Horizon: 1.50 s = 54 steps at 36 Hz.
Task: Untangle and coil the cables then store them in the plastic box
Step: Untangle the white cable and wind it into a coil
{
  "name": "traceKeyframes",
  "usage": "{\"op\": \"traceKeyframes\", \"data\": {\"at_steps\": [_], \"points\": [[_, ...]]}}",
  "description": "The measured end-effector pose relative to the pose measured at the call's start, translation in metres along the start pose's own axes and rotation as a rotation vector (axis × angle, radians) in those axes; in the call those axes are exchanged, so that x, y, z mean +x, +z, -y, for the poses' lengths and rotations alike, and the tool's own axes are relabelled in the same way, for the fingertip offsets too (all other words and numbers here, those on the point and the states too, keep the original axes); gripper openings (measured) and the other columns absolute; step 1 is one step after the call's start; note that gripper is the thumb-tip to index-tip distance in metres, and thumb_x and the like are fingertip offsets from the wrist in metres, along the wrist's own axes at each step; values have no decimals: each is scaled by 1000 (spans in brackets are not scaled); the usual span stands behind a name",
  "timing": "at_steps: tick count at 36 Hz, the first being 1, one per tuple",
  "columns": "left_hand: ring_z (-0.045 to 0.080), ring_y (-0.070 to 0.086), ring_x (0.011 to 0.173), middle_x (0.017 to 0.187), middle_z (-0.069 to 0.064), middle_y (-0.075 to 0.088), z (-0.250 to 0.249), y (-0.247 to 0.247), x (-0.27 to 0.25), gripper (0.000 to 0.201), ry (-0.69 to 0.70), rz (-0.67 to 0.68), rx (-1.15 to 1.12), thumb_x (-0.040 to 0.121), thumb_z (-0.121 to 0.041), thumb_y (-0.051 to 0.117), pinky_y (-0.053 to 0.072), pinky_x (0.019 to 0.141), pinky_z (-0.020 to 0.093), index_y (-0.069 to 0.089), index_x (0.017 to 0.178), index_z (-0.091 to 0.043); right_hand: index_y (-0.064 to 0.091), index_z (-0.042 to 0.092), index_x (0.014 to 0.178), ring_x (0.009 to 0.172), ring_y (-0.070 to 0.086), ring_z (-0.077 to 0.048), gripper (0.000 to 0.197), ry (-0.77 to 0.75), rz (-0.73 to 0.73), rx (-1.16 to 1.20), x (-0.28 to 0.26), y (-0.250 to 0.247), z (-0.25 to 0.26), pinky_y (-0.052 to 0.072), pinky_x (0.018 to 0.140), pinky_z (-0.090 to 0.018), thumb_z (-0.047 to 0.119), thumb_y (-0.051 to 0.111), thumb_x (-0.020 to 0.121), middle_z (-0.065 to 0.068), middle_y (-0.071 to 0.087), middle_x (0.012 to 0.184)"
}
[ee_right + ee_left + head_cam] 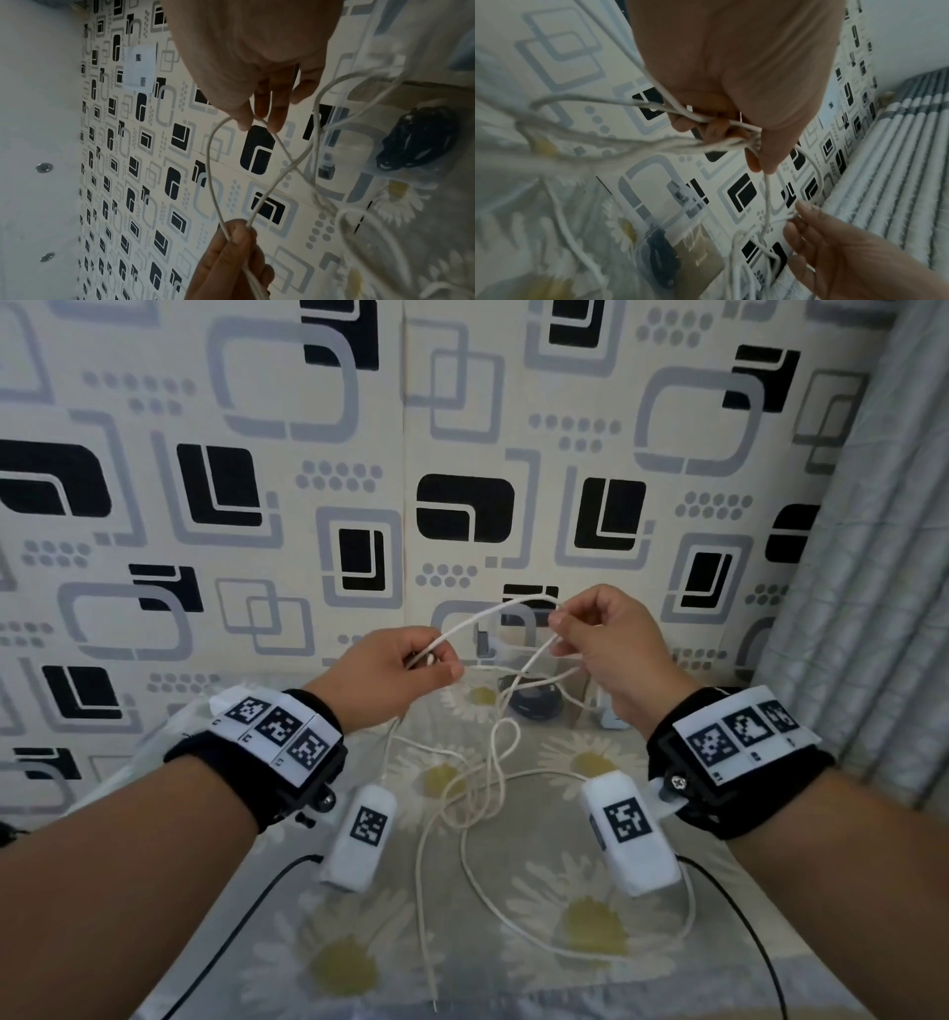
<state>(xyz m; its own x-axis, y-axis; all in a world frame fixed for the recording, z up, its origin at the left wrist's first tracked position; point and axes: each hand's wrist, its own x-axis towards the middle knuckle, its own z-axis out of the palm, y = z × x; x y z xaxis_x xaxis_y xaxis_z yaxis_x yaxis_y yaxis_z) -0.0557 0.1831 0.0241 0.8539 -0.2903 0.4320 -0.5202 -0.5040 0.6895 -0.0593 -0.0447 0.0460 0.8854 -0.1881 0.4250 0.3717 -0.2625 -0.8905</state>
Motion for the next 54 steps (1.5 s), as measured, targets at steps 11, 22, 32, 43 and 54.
{"op": "traceKeyframes", "data": {"at_steps": [11, 22, 32, 43, 54], "points": [[10, 40, 61, 72, 1, 47, -1, -11, 4, 14, -40, -216, -233, 92, -31, 63, 36, 62, 22, 66, 82, -21, 64, 5, 73, 46, 45, -9, 33, 70, 179, -99, -11, -6, -7, 44, 51, -19, 32, 64, 91, -2, 51, 54], [3, 43, 54, 63, -12, 48, -9, -7, 7, 14, -69, -180, -466, 92, -33, 61, 37, 56, 15, 63, 85, -22, 53, 23, 112, 100, 56, -12, 50, 227, 462, -363, -37, 30, -29, 42, 75, -26, 61, 62, 81, 4, 56, 112], [11, 43, 67, 73, -2, 49, -2, -17, 7, 13, -78, -113, -618, 83, -36, 66, 31, 72, 32, 69, 75, -26, 71, 17, 85, 80, 62, -9, 17, 175, 393, -101, -28, 37, -31, 47, 76, -23, 23, 59, 95, 1, 71, 88], [9, 55, 66, 68, -5, 62, 23, -18, 11, 29, -276, -220, -606, 95, -19, 49, 40, 75, 29, 58, 67, -16, 72, 20, 87, 65, 42, -15, 32, 152, 136, 119, -16, 16, -20, 35, 68, -27, 25, 43, 100, -5, 47, 74], [13, 39, 60, 78, -4, 44, 34, -20, 12, 32, -222, -395, -313, 80, -8, 72, 34, 56, 25, 46, 79, -27, 68, 24, 86, 74, 46, -14, 27, 44, 163, 65, -16, 11, -18, 40, 77, -26, 15, 48, 100, -3, 50, 76]]}}
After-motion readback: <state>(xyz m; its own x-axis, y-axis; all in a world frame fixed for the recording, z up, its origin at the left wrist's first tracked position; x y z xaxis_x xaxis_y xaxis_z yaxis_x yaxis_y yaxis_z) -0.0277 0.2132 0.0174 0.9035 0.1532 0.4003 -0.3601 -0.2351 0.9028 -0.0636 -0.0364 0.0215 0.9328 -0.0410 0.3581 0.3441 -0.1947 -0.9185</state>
